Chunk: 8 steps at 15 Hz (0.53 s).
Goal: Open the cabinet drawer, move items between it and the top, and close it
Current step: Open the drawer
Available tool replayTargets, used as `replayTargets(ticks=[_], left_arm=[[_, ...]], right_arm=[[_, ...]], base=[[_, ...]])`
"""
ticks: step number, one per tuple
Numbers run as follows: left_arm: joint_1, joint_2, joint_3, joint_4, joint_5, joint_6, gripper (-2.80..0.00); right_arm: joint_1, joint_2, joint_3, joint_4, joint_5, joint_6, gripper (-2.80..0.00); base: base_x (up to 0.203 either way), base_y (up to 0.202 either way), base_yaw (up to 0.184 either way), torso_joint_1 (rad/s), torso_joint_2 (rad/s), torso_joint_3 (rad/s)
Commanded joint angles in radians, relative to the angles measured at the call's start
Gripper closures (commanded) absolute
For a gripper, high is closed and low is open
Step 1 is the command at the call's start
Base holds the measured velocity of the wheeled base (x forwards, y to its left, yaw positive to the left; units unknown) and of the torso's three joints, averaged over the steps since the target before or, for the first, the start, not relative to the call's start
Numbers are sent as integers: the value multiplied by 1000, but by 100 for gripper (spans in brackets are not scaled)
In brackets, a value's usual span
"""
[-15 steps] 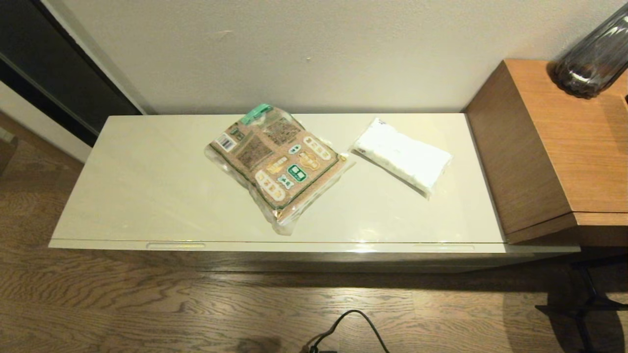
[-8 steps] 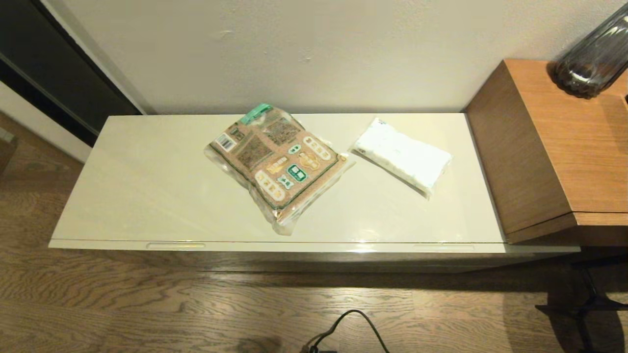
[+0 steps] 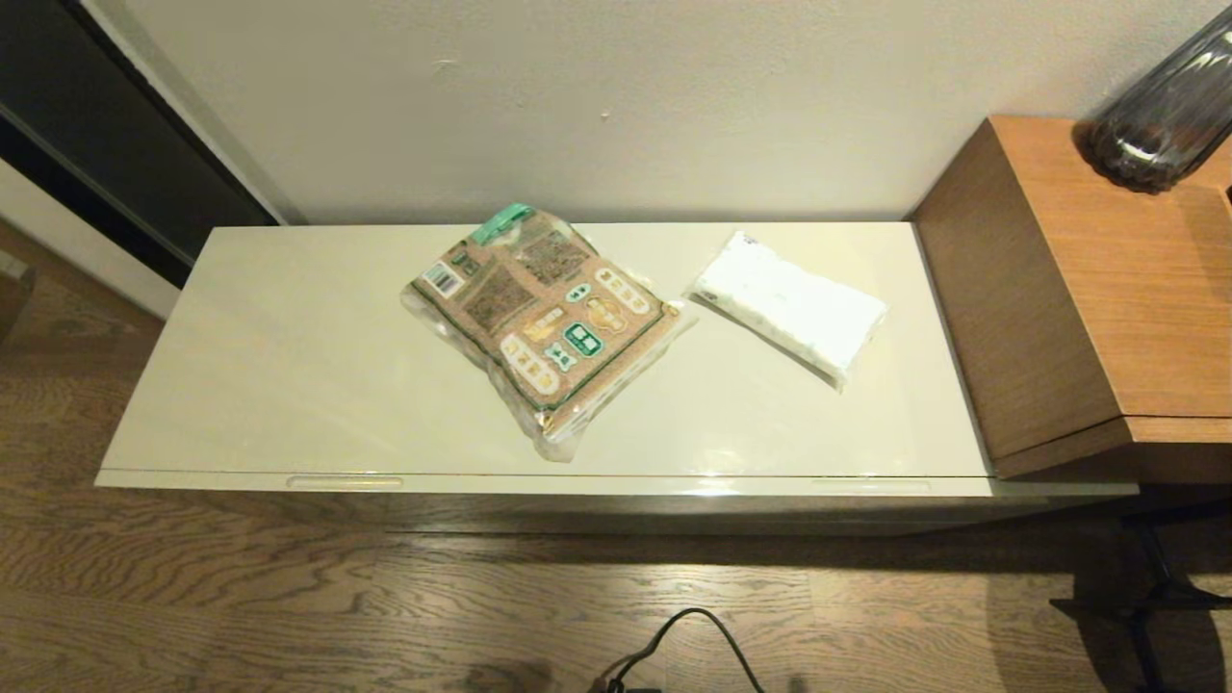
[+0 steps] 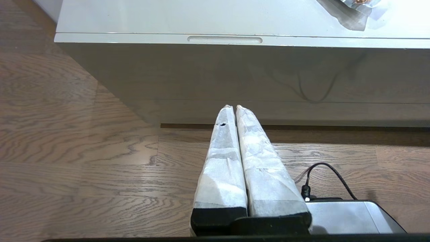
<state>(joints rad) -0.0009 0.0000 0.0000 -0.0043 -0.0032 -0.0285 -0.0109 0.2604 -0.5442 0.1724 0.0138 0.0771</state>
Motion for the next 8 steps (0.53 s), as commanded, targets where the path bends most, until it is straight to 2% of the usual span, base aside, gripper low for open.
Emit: replayTargets(ticks=[1,2,4,6,8], left_arm=[[-1,2,0,0,0,-1,0],[-1,2,0,0,0,-1,0],[-1,2,0,0,0,-1,0],[-1,2,0,0,0,-1,0],[1,2,0,0,0,-1,0]], right_arm=[[0,283,-247,226,8,58,0],[1,366,-300,323,22,63,0],[3,572,-340,415,42,58,0],[29,720,-362,446,77,66,0],[113,861,-376,433,113,123,0]], base=[[0,0,0,0,0,0],[0,0,0,0,0,0],[0,0,0,0,0,0],[0,0,0,0,0,0],[0,0,0,0,0,0]])
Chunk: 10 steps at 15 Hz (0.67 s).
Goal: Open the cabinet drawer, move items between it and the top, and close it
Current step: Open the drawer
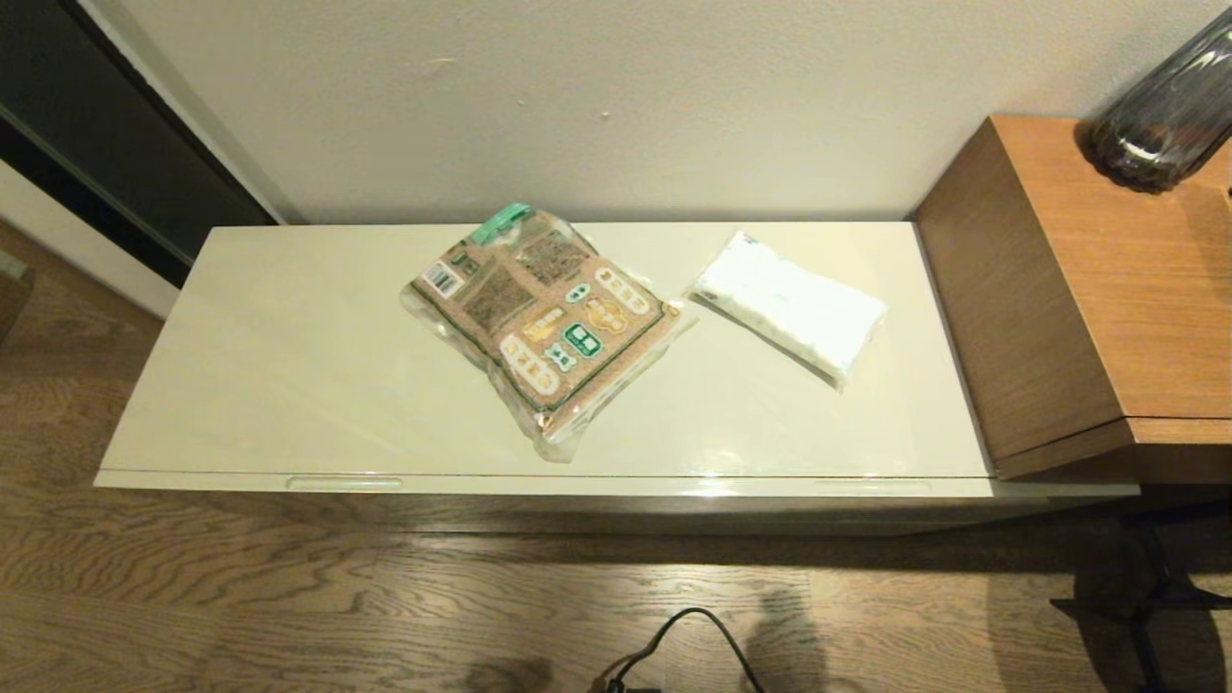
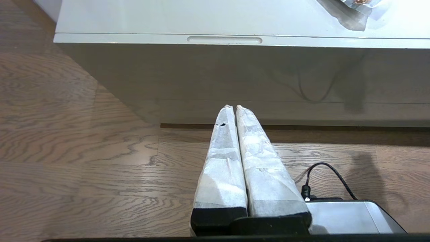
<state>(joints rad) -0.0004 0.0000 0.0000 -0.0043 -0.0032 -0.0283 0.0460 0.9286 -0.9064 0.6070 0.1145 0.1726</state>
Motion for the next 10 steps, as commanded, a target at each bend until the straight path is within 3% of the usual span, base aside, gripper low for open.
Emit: replayTargets(ticks=[1,5,10], left_arm=[[0,2,0,0,0,-1,0],[-1,2,0,0,0,-1,0],[-1,2,0,0,0,-1,0]], right_arm=[[94,264,-20,-21,12,63,0],[197,552,-86,-156,-37,195,0],[273,652,-118,-293,-69,216,0]], base=[[0,0,0,0,0,0],[0,0,0,0,0,0],[0,0,0,0,0,0]])
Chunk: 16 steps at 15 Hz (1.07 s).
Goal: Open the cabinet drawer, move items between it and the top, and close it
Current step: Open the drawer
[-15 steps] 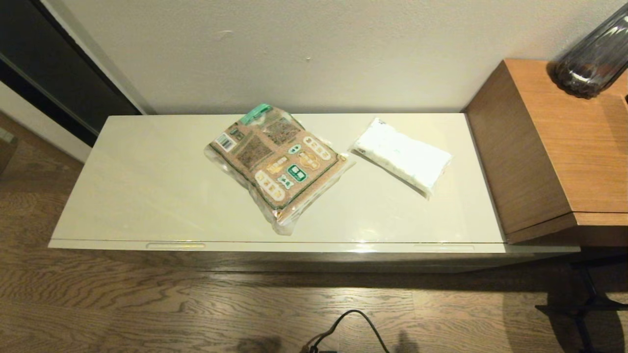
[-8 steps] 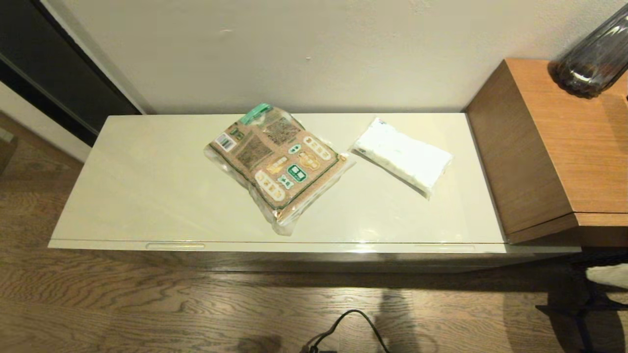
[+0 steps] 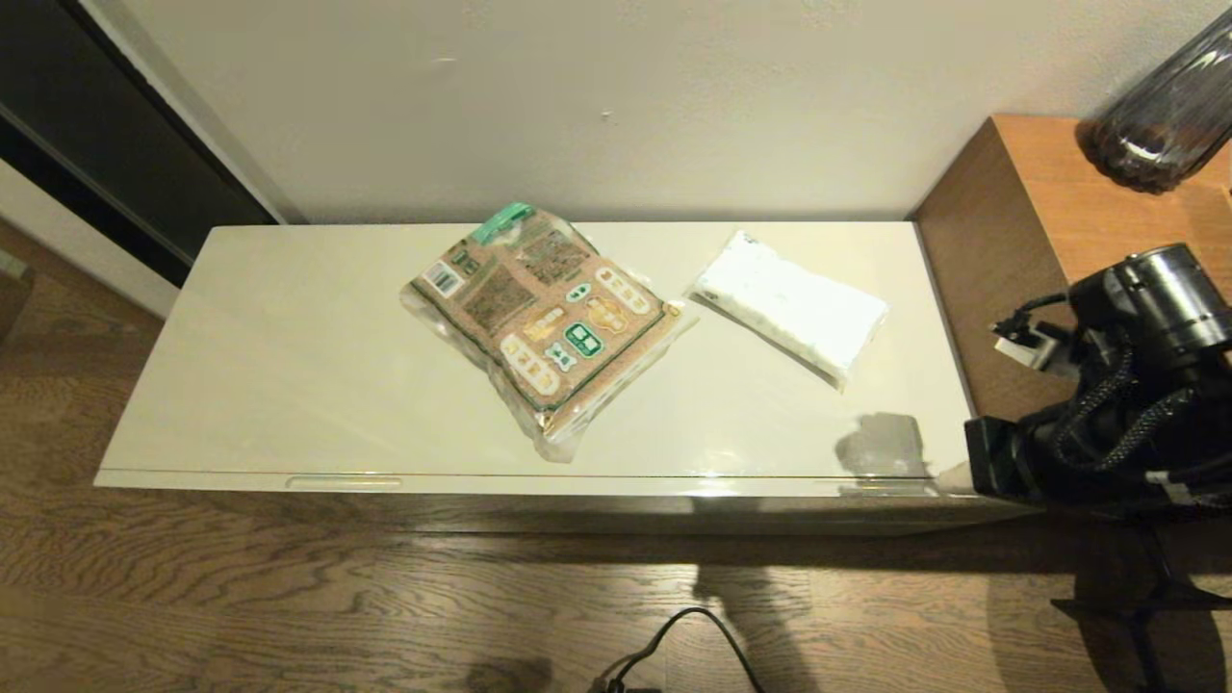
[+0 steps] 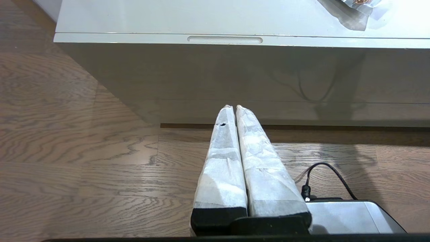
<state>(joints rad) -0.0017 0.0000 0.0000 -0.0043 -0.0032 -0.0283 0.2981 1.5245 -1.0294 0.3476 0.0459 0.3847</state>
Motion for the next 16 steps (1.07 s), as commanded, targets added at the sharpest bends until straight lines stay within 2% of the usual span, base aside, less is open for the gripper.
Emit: replayTargets(ticks=[1,2,5,9,16], left_arm=[[0,2,0,0,0,-1,0],[1,2,0,0,0,-1,0],[0,2,0,0,0,-1,0],[0,2,0,0,0,-1,0],[0,2,0,0,0,-1,0]], right_arm=[[28,73,24,-85,-15,7,0],[34,86,37,-115,-43,9,0],[60,123,47,-175,-61,55,0],[66,156,50,-260,-175,71,0],[72,212,68,-264,-175,122,0]], base=[[0,0,0,0,0,0],[0,0,0,0,0,0],[0,0,0,0,0,0],[0,0,0,0,0,0],[0,0,0,0,0,0]])
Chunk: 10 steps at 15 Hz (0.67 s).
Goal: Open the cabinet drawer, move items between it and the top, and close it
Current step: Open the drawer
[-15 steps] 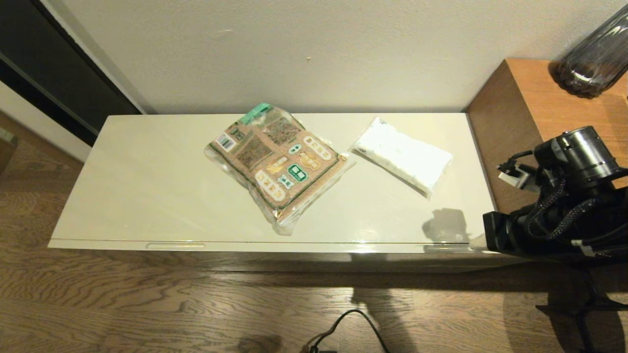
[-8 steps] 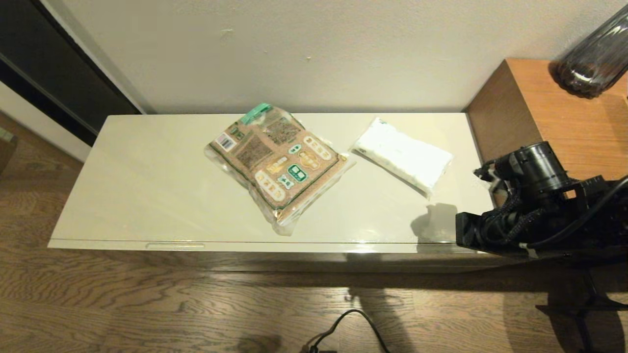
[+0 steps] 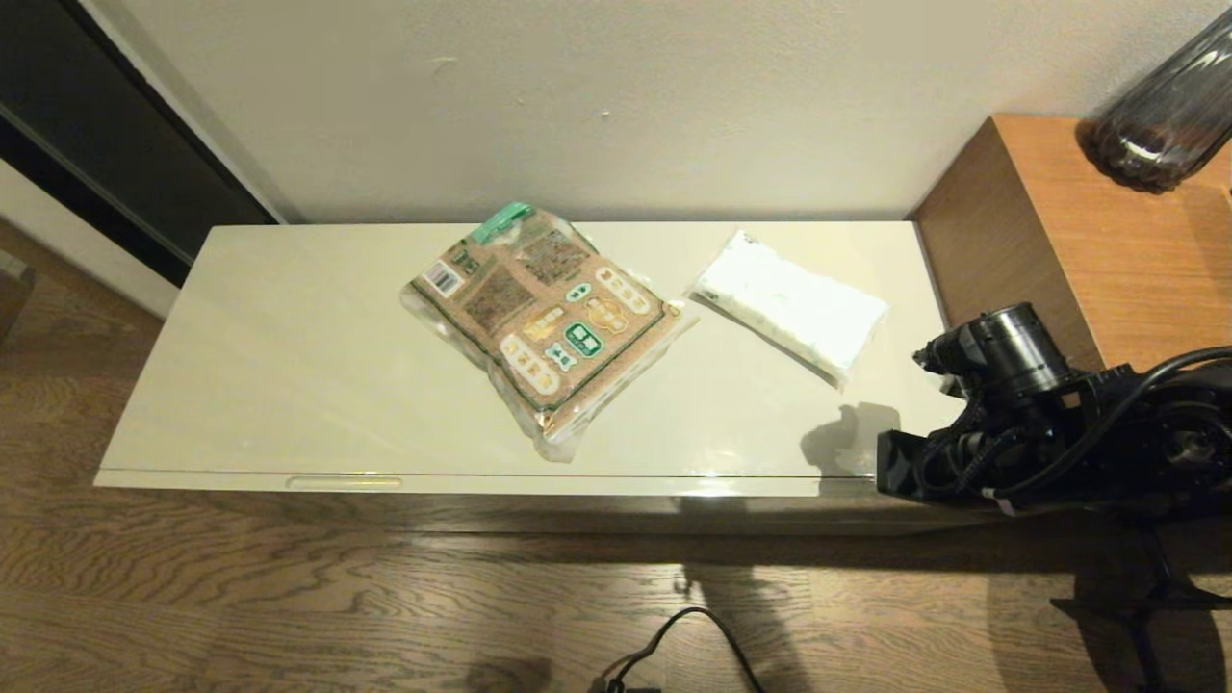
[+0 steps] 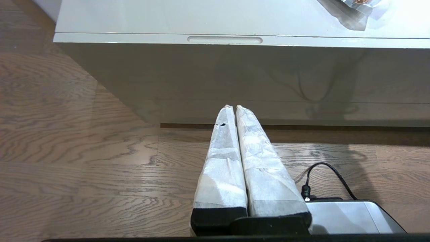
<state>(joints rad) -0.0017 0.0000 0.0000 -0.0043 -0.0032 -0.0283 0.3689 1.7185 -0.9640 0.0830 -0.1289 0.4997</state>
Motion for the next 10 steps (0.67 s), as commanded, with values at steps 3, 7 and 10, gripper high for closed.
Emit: replayTargets(ticks=[3,7,10], left_arm=[[0,2,0,0,0,-1,0],[0,2,0,0,0,-1,0],[0,2,0,0,0,-1,0]], right_arm=[[1,56,42,-83,1,22,0],[1,64,62,-163,0,27,0],[1,74,77,-153,9,26,0]], base=[[0,0,0,0,0,0],[0,0,0,0,0,0],[0,0,0,0,0,0]])
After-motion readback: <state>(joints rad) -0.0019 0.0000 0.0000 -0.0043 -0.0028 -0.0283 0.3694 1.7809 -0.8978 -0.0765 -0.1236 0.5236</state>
